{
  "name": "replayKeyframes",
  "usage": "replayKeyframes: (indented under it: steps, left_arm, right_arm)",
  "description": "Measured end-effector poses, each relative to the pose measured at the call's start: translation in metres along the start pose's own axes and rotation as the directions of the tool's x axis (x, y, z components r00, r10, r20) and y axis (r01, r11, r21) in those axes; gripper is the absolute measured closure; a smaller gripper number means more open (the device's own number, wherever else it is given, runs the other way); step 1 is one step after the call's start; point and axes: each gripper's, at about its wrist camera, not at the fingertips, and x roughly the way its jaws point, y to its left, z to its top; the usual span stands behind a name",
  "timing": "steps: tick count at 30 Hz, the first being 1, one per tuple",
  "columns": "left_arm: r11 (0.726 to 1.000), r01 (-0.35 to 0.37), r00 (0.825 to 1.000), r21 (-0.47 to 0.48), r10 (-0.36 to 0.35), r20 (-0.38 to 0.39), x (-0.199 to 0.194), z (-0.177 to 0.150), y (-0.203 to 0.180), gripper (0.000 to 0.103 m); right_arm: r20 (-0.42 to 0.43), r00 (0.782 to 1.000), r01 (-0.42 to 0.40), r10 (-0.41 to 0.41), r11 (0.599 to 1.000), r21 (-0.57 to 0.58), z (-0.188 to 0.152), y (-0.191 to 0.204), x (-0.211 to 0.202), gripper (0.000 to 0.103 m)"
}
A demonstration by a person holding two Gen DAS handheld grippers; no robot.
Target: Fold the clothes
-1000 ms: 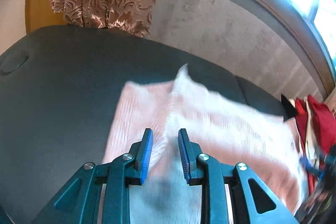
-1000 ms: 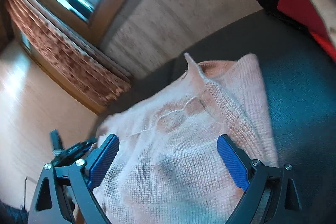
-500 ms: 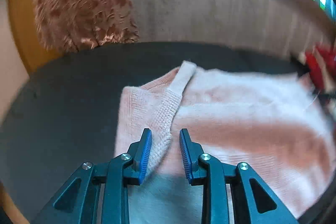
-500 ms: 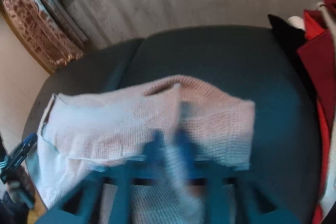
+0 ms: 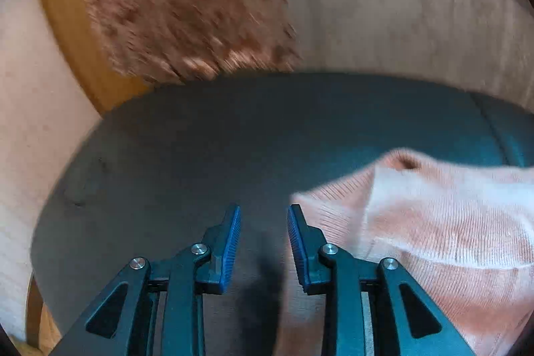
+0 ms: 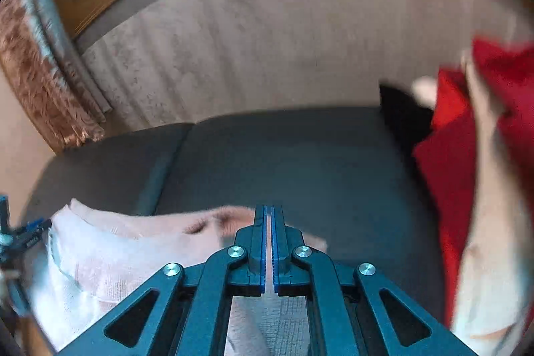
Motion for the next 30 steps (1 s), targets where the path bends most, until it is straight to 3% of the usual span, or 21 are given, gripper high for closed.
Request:
replayKeyframes:
  steps: [4,6,8,10,14,18,20,22,24,25,26,27,29,30]
  left_arm:
    - [0.986,0.163,0.984,-0.012,-0.162,0.067,-0.026,-0.011,0.012,0.073]
    - [0.956,0.281,0.955,0.085,-0.287,0.076,-0.039,-0.019,0.001,0.072]
    - [0.907,0.366,0.923,0.210,-0.382,0.042,-0.055,-0.030,-0.020,0.070]
    - [0.861,0.403,0.904,0.310,-0.427,0.010,-0.064,-0.040,-0.041,0.070]
    - [0.798,0.424,0.891,0.429,-0.452,-0.040,-0.067,-0.049,-0.073,0.067]
    - [0.780,0.456,0.877,0.429,-0.476,-0.067,-0.067,-0.046,-0.081,0.063]
    - [0.769,0.477,0.866,0.426,-0.493,-0.081,-0.060,-0.040,-0.083,0.061]
    - [0.762,0.494,0.861,0.419,-0.496,-0.113,-0.050,-0.037,-0.085,0.055]
    - [0.759,0.508,0.858,0.407,-0.490,-0.156,-0.041,-0.037,-0.089,0.053]
    - [0.760,0.511,0.858,0.401,-0.482,-0.178,-0.038,-0.039,-0.091,0.053]
    - [0.762,0.510,0.859,0.399,-0.477,-0.188,-0.036,-0.042,-0.092,0.053]
    - [0.765,0.500,0.864,0.406,-0.475,-0.168,-0.039,-0.045,-0.092,0.055]
    - [0.763,0.488,0.869,0.425,-0.473,-0.147,-0.045,-0.050,-0.092,0.095]
    - [0.773,0.475,0.875,0.421,-0.467,-0.130,-0.049,-0.049,-0.091,0.096]
  right_arm:
    - [0.002,0.990,-0.143,0.143,0.989,-0.024,-0.016,0.009,-0.011,0.092]
    - [-0.011,0.978,-0.207,0.207,0.975,-0.083,-0.021,0.028,-0.019,0.072]
    - [-0.047,0.968,-0.251,0.246,0.952,-0.176,-0.027,0.052,-0.025,0.023]
    - [-0.091,0.962,-0.271,0.256,0.924,-0.270,-0.034,0.074,-0.030,0.018]
    - [-0.182,0.966,-0.241,0.186,0.902,-0.358,-0.043,0.091,-0.009,0.018]
    - [-0.252,0.957,-0.226,0.141,0.908,-0.352,-0.047,0.087,0.015,0.023]
    - [-0.276,0.954,-0.210,0.115,0.915,-0.345,-0.048,0.081,0.026,0.039]
    - [-0.283,0.953,-0.205,0.111,0.921,-0.331,-0.049,0.077,0.030,0.044]
    - [-0.272,0.956,-0.196,0.107,0.925,-0.325,-0.051,0.076,0.028,0.066]
    - [-0.267,0.958,-0.193,0.105,0.925,-0.327,-0.051,0.078,0.026,0.082]
    - [-0.262,0.961,-0.181,0.091,0.922,-0.343,-0.052,0.081,0.024,0.086]
    - [-0.257,0.963,-0.170,0.078,0.917,-0.360,-0.054,0.085,0.022,0.088]
    - [-0.237,0.971,-0.132,0.033,0.899,-0.418,-0.057,0.094,0.018,0.093]
    - [-0.222,0.975,-0.111,0.010,0.888,-0.446,-0.059,0.098,0.013,0.093]
